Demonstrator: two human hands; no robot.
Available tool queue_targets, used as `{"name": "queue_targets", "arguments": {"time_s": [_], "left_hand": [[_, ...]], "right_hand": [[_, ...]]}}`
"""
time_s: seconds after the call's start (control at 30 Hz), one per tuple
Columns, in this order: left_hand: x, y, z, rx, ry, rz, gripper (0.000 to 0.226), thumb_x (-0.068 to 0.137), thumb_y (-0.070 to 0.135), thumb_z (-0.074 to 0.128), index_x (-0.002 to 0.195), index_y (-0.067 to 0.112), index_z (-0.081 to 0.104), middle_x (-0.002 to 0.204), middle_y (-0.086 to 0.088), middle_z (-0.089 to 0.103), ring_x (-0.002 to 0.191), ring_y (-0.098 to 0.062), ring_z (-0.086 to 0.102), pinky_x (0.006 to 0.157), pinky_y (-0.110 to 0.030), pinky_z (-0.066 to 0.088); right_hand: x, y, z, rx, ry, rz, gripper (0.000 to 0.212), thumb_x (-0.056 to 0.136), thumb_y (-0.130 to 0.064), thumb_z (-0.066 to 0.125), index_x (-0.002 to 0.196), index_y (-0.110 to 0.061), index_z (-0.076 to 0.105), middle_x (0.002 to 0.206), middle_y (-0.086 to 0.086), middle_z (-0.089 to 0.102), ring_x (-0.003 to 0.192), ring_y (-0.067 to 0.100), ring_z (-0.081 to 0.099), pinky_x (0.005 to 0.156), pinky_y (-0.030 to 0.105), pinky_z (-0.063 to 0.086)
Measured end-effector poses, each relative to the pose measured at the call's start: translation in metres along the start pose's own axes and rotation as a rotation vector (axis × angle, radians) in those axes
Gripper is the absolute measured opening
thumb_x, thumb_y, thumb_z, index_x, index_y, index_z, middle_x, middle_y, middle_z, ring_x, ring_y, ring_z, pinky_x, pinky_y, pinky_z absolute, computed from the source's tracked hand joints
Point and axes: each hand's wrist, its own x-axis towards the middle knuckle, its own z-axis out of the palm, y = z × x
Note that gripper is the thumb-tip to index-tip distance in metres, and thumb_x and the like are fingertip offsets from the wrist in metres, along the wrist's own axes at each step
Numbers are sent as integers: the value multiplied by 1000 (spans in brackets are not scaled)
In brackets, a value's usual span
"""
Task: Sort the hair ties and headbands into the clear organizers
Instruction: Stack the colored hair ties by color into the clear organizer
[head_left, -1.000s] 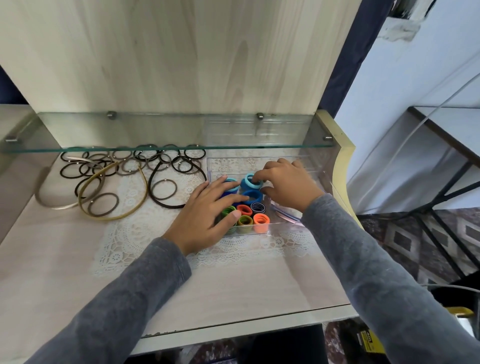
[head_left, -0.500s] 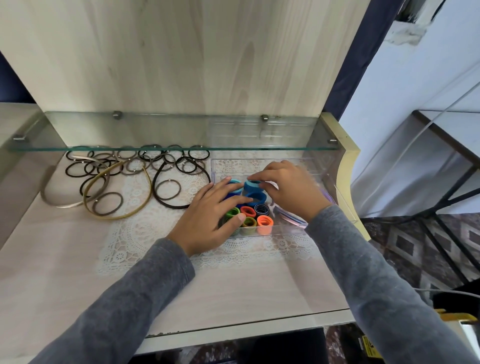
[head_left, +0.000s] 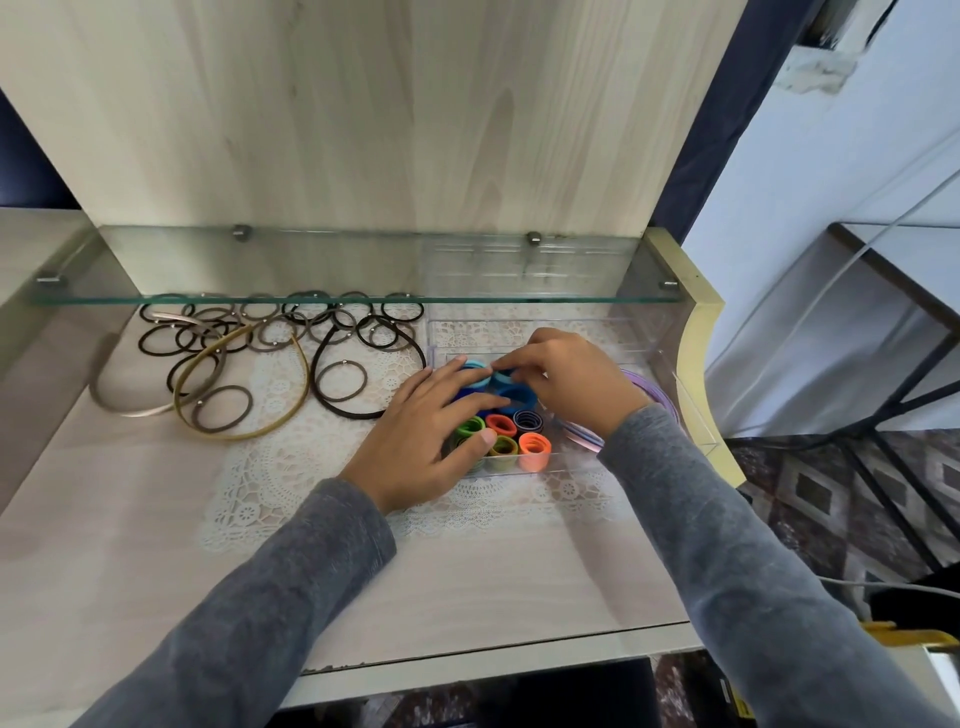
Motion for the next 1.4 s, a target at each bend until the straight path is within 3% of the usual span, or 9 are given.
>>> {"name": "queue_targets", "arguments": {"time_s": [0.17,0.67,0.8,0.9,0.93,1.1,1.23,1.4], "left_hand": [[0,1,-1,12,11,-11,51,98,55,28,141,37,50,154,10,40,151,-12,18,121,-50,14],[-1,2,-1,25,30,-16,49,98,54,29,137,38,55,151,10,43,150,-12,20,121,-46,12],[-1,2,-1,26,35,-18,51,98,54,28,138,37,54,151,10,43,149,-12,21,121,-45,11],[0,1,-1,37,45,-36,52,97,54,26,139,36,52,150,11,44,149,-12,22,121,-43,12],[0,1,-1,41,57,-45,52,98,53,26,139,35,52,149,11,45,148,-11,23,121,-43,13],[0,2,-1,72,172,-108,47,99,41,28,133,27,56,138,10,53,139,-12,38,113,-42,29],[-1,3,-1,93,265,-211,45,99,38,26,129,23,58,131,6,56,128,-12,46,105,-41,37],[1,4,-1,84,284,-289,47,98,40,25,128,24,57,131,4,57,125,-14,48,103,-37,37]], "right_hand": [[-1,11,-2,94,104,65,28,94,-14,57,116,-24,70,102,3,62,91,16,58,82,32,49],[4,3,2,45,-53,-40,30,94,-10,56,117,-24,70,104,9,56,92,23,56,84,35,49],[1,6,0,104,-32,9,31,94,-11,56,119,-24,68,104,0,55,87,10,50,78,17,39],[-4,10,0,233,98,109,38,89,3,52,115,-18,69,101,4,61,84,11,55,70,3,33],[-6,12,1,249,137,155,42,85,8,48,112,-16,70,100,7,63,87,14,57,70,3,34],[-12,9,5,66,126,337,32,85,3,50,100,-13,72,104,8,60,97,24,56,84,37,50],[-11,3,6,-84,48,339,22,86,-9,56,100,-15,72,106,7,60,97,26,56,81,38,51],[-6,-3,10,-186,45,314,22,86,-13,55,102,-15,70,106,7,61,97,27,56,80,40,51]]}}
